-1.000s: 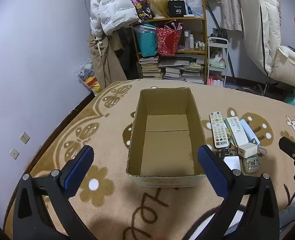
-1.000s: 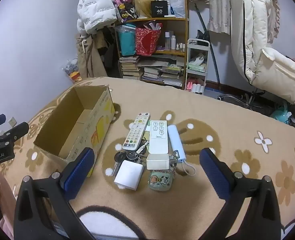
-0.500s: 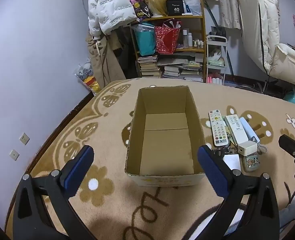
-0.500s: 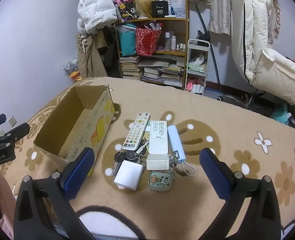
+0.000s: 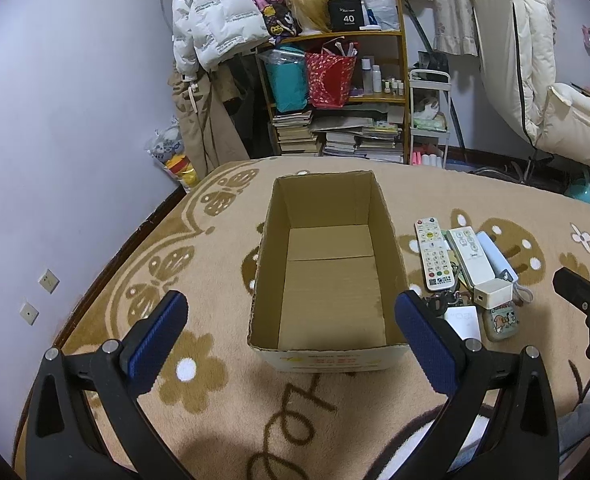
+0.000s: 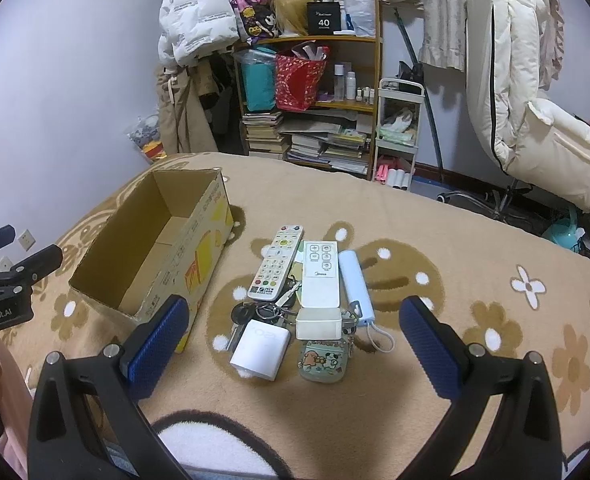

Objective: Organize rigid objects

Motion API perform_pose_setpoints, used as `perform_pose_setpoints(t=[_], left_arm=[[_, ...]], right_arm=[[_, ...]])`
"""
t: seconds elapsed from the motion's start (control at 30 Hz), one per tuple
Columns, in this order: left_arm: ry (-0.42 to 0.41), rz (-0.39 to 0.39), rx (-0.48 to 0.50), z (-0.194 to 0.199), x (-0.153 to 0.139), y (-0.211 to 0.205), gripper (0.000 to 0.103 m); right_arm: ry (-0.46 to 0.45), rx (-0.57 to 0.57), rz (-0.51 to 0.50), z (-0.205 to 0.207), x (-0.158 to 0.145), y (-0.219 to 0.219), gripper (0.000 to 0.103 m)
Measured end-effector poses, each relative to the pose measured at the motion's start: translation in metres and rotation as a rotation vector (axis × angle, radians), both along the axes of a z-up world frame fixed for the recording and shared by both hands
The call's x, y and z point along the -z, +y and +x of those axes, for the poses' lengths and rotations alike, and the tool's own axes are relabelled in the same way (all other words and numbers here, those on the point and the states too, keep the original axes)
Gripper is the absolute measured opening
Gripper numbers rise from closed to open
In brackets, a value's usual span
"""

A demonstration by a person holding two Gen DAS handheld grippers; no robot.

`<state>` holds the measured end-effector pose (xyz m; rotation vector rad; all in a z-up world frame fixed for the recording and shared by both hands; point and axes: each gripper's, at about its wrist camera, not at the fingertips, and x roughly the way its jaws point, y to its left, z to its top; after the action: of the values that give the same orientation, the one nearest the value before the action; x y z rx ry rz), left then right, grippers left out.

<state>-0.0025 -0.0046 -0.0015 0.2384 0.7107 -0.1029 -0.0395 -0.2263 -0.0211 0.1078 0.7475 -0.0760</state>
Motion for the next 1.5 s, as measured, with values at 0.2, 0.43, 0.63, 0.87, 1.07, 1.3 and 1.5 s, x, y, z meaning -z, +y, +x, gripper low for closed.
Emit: perform_pose_setpoints(t=[0.2,0.43,0.63,0.87,1.07,1.3,1.5], left_arm=[[0.001,0.007,-0.002,0.0006,0.001,-0.002,0.102],[0.005,0.005,-0.006,0.0019,0.0012,-0.0008,0.102],[0.005,0.004,-0.007,0.0021,0.0013,-0.0002,0.102],[0.004,0.004,-0.008,0.0022,0.0012,-0.0003,0.102],[0.004,0.002,-0.011,0.0029,0.0007,0.0004,0.102],[-0.007,-0.005,-0.01,0.0014,-0.0019,0.0009,0.102],[-0.009,-0.005,-0.009,0.0009,-0.002,0.0015,0.102]], right_arm=[[0.003,0.0,0.009,0.0012,-0.0017,0.0018,0.103],[0.006,-0.01,0.001,-0.0015,0.0002,0.0023,0.103],[0.004,-0.009,0.005,-0.0009,-0.0004,0.0024,0.103],[0.007,-0.006,0.002,0.0,0.0008,0.0029,0.103],[0.008,-0.007,0.002,-0.0003,0.0009,0.0022,0.103],[0.006,-0.005,0.002,-0.0003,0.0007,0.0026,0.103],[0.007,-0.005,0.001,0.0003,0.0015,0.0014,0.103]])
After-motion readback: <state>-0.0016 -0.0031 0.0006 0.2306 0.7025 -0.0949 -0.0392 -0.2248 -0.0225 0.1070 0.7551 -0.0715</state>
